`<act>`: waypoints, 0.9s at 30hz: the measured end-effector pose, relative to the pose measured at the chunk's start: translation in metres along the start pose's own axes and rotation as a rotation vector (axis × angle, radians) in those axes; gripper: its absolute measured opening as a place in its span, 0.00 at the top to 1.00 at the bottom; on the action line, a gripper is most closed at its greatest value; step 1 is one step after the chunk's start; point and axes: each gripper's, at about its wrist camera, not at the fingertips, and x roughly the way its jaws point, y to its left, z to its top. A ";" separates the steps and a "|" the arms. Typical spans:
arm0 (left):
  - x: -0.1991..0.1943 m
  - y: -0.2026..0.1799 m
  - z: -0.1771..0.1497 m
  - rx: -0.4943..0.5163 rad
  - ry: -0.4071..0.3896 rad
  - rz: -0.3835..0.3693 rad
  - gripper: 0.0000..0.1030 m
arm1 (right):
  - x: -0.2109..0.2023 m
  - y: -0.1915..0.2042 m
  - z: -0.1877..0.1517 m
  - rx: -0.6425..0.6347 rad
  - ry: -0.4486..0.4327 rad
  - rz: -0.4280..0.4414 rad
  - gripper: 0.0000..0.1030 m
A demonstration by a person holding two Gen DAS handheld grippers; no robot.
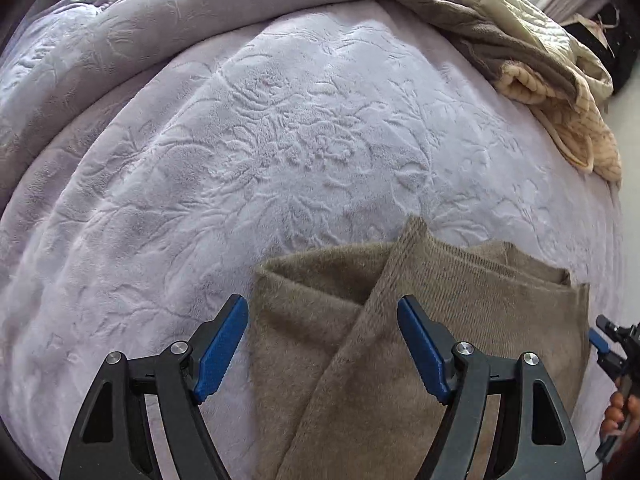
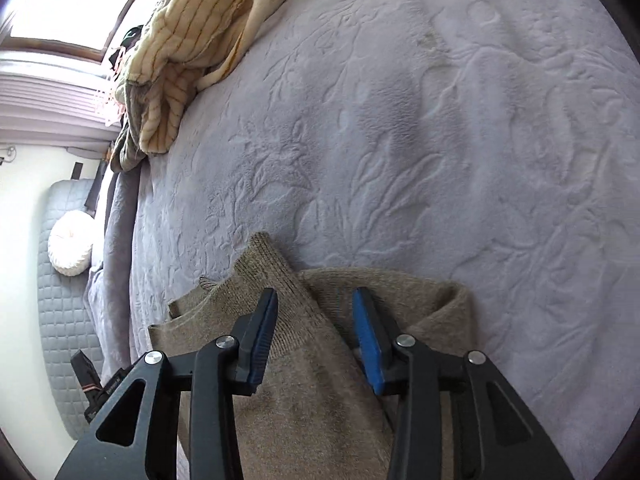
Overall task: Fold small clothes
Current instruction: 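Close both grippers and press the folded hem flat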
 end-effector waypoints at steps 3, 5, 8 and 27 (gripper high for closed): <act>-0.014 0.005 -0.024 0.033 0.045 -0.025 0.24 | -0.017 -0.012 -0.015 0.019 0.025 0.038 0.57; -0.021 0.009 -0.047 0.049 0.087 -0.051 0.24 | -0.027 -0.019 -0.030 0.000 0.057 0.046 0.56; -0.025 0.015 -0.082 0.055 0.156 -0.084 0.24 | -0.038 -0.029 -0.061 -0.042 0.133 0.040 0.56; -0.017 0.021 -0.147 0.081 0.228 -0.201 0.92 | -0.024 -0.040 -0.143 -0.185 0.346 -0.005 0.95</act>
